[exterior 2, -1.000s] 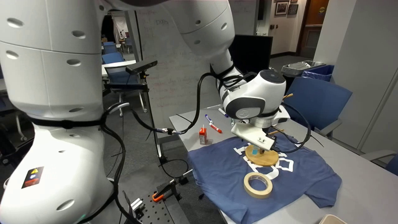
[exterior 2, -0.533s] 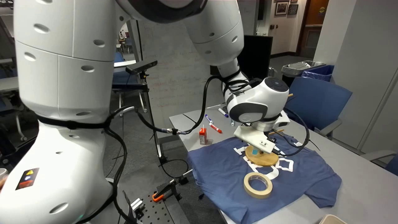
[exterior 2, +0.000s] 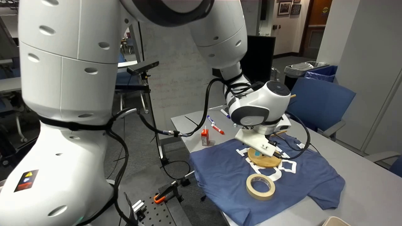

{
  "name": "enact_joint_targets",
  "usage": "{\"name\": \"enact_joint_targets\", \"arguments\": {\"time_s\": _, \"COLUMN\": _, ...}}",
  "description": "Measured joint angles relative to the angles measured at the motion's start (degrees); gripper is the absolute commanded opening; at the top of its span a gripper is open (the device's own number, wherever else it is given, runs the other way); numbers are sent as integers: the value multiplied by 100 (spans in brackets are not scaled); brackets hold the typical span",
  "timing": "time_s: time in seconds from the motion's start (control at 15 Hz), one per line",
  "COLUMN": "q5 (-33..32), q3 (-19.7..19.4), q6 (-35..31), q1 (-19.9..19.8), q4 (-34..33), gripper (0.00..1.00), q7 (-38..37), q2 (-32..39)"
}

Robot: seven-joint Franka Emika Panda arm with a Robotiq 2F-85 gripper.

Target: Take the peg from the hanger and place it on the shirt

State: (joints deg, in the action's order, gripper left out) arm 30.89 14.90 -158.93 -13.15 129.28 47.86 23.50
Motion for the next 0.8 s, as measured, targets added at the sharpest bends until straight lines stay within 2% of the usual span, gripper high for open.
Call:
{"name": "enact_joint_targets", "arguments": {"time_s": 0.2, "q5": 1, "q3": 236, "q6": -363, "q1": -195, "q4": -1, "gripper": 100, "q7": 252, "q2": 254}}
{"name": "enact_joint_targets", "arguments": {"time_s": 0.4, "q5": 28, "q3": 628, "q6": -905, "q1": -544, "q4": -3, "gripper": 100, "q7": 579, "q2": 527}}
{"name": "enact_joint_targets", "arguments": {"time_s": 0.8, "q5": 168, "q3": 1708, "q6": -1822, "q1": -1496, "q4": -28, "gripper": 100, "q7": 1269, "q2": 1035}}
